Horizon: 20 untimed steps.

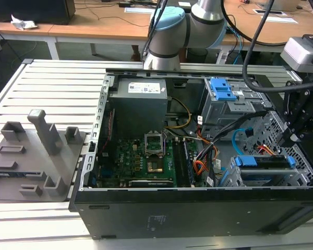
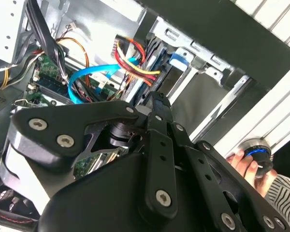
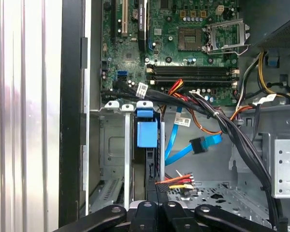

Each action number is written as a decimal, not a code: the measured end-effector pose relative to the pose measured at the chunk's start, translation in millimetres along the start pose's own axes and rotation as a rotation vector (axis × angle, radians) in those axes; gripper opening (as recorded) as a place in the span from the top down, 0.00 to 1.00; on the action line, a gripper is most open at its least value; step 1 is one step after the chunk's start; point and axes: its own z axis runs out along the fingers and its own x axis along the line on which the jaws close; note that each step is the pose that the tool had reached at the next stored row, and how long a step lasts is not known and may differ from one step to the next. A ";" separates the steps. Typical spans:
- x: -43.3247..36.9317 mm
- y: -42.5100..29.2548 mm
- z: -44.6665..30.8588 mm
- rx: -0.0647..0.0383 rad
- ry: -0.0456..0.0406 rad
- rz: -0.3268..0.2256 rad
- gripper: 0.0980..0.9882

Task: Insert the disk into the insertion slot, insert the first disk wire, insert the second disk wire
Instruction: 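Insert the first disk wire, then insert the second disk wire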

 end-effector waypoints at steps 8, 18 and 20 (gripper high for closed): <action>0.2 8.6 1.4 0.000 0.0000 0.000 0.99; 0.2 8.8 1.4 0.000 0.0000 0.000 0.92; 0.2 8.8 1.4 0.000 0.0000 0.000 0.78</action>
